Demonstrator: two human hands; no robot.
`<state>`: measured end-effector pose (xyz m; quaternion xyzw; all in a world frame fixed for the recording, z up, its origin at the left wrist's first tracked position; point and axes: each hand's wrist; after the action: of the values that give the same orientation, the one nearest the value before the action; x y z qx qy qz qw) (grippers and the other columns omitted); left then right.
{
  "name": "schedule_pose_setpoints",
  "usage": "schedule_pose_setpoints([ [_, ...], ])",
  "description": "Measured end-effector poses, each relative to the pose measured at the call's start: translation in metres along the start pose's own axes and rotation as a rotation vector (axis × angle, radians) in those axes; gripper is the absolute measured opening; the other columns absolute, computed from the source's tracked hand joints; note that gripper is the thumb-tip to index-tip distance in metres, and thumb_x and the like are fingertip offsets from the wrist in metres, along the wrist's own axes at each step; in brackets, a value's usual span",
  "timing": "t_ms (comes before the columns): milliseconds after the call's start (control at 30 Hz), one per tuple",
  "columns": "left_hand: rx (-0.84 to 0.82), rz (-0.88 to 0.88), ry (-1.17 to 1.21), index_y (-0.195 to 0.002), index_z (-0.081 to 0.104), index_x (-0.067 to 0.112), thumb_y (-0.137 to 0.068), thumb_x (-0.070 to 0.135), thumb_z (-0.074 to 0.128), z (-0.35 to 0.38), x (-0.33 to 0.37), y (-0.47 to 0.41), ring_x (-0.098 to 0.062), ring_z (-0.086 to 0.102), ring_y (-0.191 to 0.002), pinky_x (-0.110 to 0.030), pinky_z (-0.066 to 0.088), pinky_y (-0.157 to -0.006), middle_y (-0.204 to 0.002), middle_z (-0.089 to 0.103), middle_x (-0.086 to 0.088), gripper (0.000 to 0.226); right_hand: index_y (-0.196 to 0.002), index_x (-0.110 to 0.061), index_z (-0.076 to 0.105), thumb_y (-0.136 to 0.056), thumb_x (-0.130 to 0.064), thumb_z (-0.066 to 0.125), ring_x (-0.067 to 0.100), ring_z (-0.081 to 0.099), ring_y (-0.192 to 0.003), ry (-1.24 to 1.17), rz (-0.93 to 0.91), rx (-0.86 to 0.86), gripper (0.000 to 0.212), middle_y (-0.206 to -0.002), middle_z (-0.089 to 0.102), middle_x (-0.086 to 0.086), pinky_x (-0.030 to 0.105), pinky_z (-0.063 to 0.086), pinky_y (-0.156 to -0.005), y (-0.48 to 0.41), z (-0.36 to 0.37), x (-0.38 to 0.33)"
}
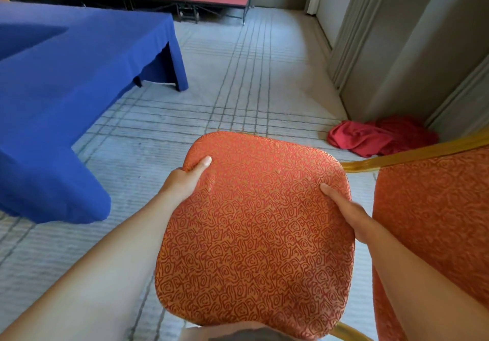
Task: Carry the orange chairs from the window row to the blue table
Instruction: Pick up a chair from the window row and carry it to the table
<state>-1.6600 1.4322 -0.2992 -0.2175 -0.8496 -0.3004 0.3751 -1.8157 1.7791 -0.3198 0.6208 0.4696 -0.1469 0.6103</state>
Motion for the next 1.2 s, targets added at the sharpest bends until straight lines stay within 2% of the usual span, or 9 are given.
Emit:
schedule_pose_setpoints([
  [67,-0.009,-0.020,0.021,-0.114,0.066,0.008,-0.067,0.086,0.049,0.011,0.009,-0.037,-0.030,0.061,-0.109,-0.031,0.043,-0.088,-0.115,0.066,-0.016,0.093,-0.125,-0.018,0.065,-0.037,-0.080,0.082,0.025,0.067,-0.102,0.006,-0.005,-0.008,0.109,-0.110,0.073,0.005,0.041,0.049,-0.100,-0.035,0.008,-0.024],
  [267,0.034,0.002,0.052,-0.113,0.067,0.007,-0.071,0.081,0.051,0.014,0.089,-0.171,-0.029,0.060,-0.111,-0.028,0.040,-0.084,-0.114,0.065,-0.017,0.086,-0.131,-0.018,0.062,-0.023,-0.084,0.080,0.028,0.067,-0.103,0.019,-0.025,-0.004,0.127,-0.113,0.072,0.007,0.045,0.050,-0.102,-0.159,0.028,-0.135],
  [433,0.056,-0.060,0.063,-0.112,0.067,0.004,-0.072,0.079,0.051,0.023,0.130,-0.257,-0.030,0.060,-0.111,-0.027,0.039,-0.084,-0.115,0.065,-0.019,0.086,-0.130,-0.019,0.061,-0.016,-0.083,0.079,0.025,0.068,-0.098,0.048,-0.040,-0.053,0.133,-0.111,0.072,0.007,0.038,0.053,-0.090,-0.234,0.042,-0.218],
  [633,0.056,-0.117,0.069,-0.112,0.068,0.006,-0.067,0.084,0.052,0.030,0.167,-0.354,-0.029,0.061,-0.109,-0.030,0.043,-0.088,-0.113,0.067,-0.017,0.091,-0.134,-0.019,0.059,-0.032,-0.079,0.081,0.029,0.068,-0.100,0.044,0.008,-0.086,0.121,-0.112,0.072,0.009,0.046,0.052,-0.099,-0.325,0.065,-0.279],
  [900,0.014,-0.094,0.023,-0.115,0.068,0.009,-0.067,0.083,0.052,0.059,0.239,-0.531,-0.029,0.061,-0.112,-0.030,0.043,-0.090,-0.117,0.066,-0.016,0.089,-0.133,-0.016,0.060,-0.026,-0.081,0.082,0.031,0.068,-0.102,0.001,0.088,-0.056,0.128,-0.113,0.072,0.010,0.049,0.050,-0.101,-0.482,0.099,-0.360],
  [1100,0.005,-0.031,0.070,-0.120,0.064,0.012,-0.068,0.081,0.056,0.054,0.331,-0.682,-0.029,0.059,-0.113,-0.030,0.042,-0.092,-0.121,0.064,-0.012,0.087,-0.131,-0.017,0.061,-0.026,-0.083,0.082,0.030,0.069,-0.101,-0.044,0.042,-0.007,0.125,-0.112,0.072,0.009,0.049,0.051,-0.100,-0.597,0.127,-0.478],
  [1200,0.008,0.008,0.073,-0.121,0.064,0.011,-0.069,0.080,0.056,0.047,0.382,-0.744,-0.029,0.060,-0.111,-0.028,0.041,-0.087,-0.119,0.065,-0.012,0.086,-0.130,-0.018,0.062,-0.029,-0.082,0.082,0.029,0.069,-0.100,-0.057,-0.008,0.013,0.121,-0.112,0.073,0.008,0.048,0.052,-0.099,-0.637,0.136,-0.544],
])
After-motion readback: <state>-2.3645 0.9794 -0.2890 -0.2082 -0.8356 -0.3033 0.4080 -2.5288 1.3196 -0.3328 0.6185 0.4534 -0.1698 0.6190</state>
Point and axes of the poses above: each hand's wrist, its own y-axis away from the middle knuckle, its own z-axis out of the palm, x = y × z
